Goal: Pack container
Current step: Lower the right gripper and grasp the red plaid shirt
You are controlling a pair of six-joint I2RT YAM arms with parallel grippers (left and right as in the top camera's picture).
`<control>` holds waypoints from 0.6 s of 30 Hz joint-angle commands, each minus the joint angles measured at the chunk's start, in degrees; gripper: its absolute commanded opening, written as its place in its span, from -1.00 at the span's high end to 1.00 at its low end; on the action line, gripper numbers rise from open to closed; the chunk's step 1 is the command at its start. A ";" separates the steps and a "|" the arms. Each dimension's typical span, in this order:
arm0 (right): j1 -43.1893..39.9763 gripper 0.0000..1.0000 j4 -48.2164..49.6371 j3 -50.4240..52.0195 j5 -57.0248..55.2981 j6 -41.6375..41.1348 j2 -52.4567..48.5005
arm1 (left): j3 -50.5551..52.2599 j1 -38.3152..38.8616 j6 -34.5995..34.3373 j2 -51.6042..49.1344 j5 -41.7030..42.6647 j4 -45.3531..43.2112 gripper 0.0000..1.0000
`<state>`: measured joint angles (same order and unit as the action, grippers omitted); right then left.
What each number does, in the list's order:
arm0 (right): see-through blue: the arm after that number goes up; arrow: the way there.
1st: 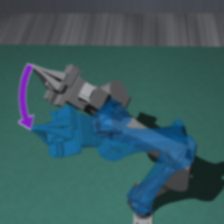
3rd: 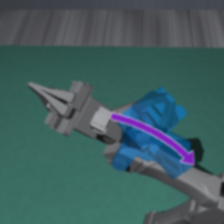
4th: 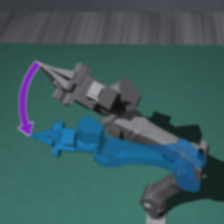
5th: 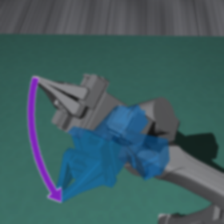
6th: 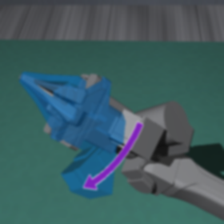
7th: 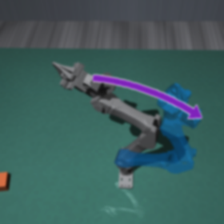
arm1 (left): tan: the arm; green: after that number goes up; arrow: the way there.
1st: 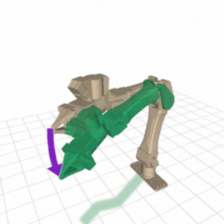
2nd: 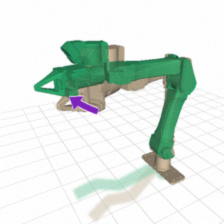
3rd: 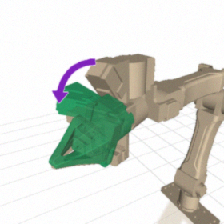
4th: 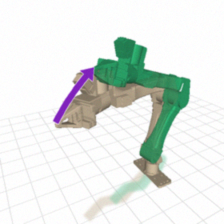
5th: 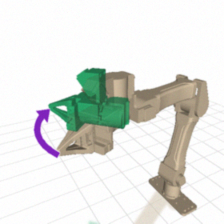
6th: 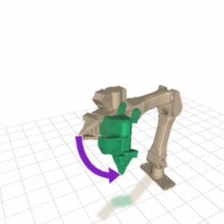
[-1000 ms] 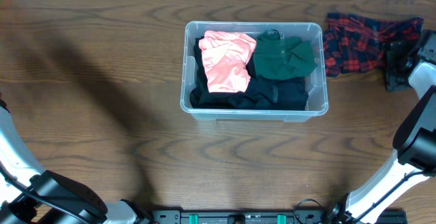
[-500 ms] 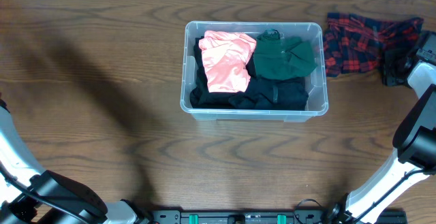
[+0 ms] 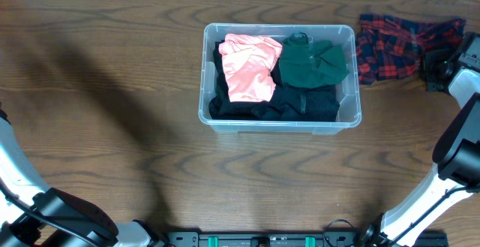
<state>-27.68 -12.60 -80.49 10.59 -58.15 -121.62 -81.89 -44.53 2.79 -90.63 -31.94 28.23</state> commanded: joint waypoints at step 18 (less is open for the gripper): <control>-0.35 0.98 3.17 0.24 -0.94 6.54 9.88 | 0.68 -0.17 -0.33 0.61 -0.85 0.02 -0.96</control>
<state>-27.83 -9.98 -80.38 10.66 -53.25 -116.75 -81.89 -44.53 2.79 -90.65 -31.94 28.23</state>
